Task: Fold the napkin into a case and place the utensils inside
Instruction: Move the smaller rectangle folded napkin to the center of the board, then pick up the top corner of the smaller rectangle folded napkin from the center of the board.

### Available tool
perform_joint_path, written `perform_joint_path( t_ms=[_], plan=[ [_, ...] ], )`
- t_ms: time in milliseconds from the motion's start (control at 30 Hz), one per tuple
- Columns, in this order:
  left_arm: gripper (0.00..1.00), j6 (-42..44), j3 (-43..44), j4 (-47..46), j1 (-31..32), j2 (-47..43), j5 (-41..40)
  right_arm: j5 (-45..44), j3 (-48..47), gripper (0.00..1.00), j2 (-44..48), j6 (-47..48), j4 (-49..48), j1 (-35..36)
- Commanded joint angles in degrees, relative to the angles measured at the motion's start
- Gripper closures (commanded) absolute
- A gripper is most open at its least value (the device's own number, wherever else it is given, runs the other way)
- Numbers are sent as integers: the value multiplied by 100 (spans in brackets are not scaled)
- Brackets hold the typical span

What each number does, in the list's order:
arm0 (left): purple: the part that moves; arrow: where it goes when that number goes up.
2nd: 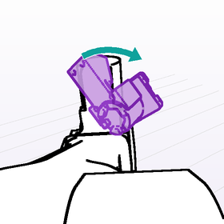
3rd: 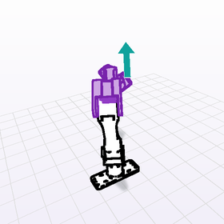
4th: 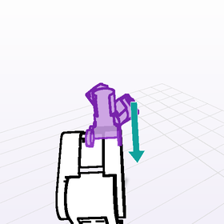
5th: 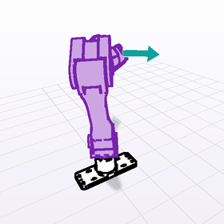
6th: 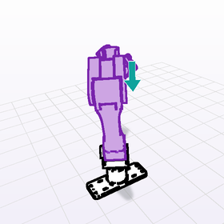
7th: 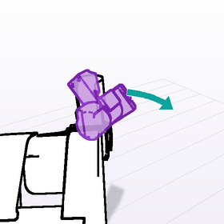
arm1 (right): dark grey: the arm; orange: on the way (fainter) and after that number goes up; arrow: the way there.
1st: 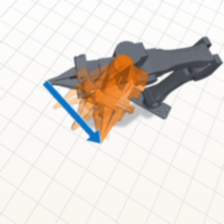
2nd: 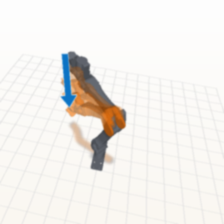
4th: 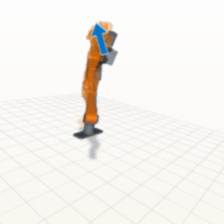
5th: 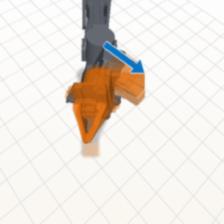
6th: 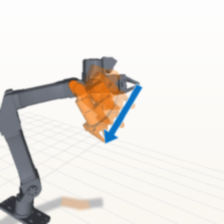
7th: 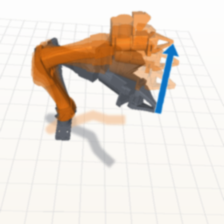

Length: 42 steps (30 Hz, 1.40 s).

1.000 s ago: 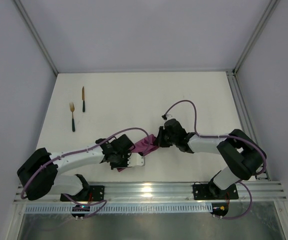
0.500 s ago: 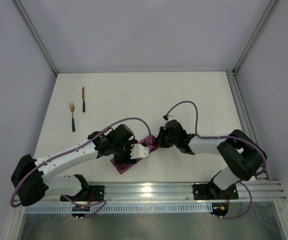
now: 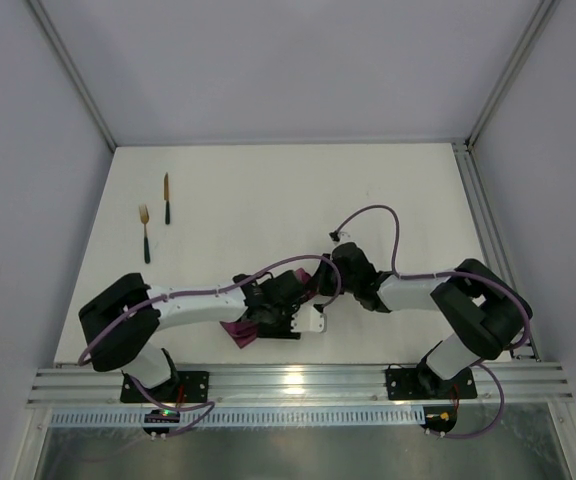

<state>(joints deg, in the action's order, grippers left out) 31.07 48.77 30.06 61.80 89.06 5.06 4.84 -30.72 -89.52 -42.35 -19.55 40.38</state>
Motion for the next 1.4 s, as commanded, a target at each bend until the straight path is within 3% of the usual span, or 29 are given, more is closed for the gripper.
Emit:
perform_joint_path(
  t_ms=[0, 67, 167, 333, 400, 433, 467, 500, 567, 700, 800, 867, 967, 1000, 1133, 1367],
  plan=[
    [58, -66, -148, -509, -19, 146, -416, -124, 259, 96, -49, -177, 39, 31],
    [74, 82, -280, -633, -19, 226, -750, -220, 295, 96, -5, -238, 4, 66],
    [86, 477, -649, -1001, -45, 279, -1287, -369, 242, 96, -48, -361, -31, 259],
    [87, 1619, -1422, -1626, -685, 130, -1500, -553, 84, 96, -356, -870, -452, 602],
    [83, 2329, -1563, -1583, -1193, -107, -1255, -756, 92, 96, -470, -1055, -760, 655],
    [80, 2594, -1634, -1443, -1405, -221, -748, -774, 75, 96, -523, -1135, -848, 681],
    [72, 2754, -1591, -1042, -1747, -570, -508, -792, -47, 96, -654, -1240, -918, 734],
    [67, 3425, -1547, -655, -1855, -756, -306, -800, -135, 96, -733, -1267, -910, 769],
    [58, 3791, -1608, -266, -1891, -1230, -374, -836, -363, 96, -874, -1232, -779, 909],
    [50, 4231, -1073, 955, -2057, -1189, -304, -932, -436, 96, -998, -1434, -980, 945],
    [49, 4075, -520, 1675, -2259, -1232, 484, -1090, -304, 96, -910, -1530, -1042, 972],
    [50, 3312, 145, 1967, -2356, -1268, 1630, -1143, -198, 96, -796, -1557, -1103, 972],
    [49, 1907, 510, 1567, -2585, -1320, 2279, -1100, -119, 96, -708, -1592, -1182, 989],
    [47, 1511, 432, 746, -2594, -1321, 2324, -1099, -110, 96, -690, -1610, -1183, 1007],
    [41, 770, 168, -559, -2411, -884, 1842, -1222, -66, 96, -533, -1671, -1086, 1042],
    [34, 813, -96, -1239, -1936, -292, 1270, -1460, 102, 95, -146, -1865, -1042, 1077]
  ],
)
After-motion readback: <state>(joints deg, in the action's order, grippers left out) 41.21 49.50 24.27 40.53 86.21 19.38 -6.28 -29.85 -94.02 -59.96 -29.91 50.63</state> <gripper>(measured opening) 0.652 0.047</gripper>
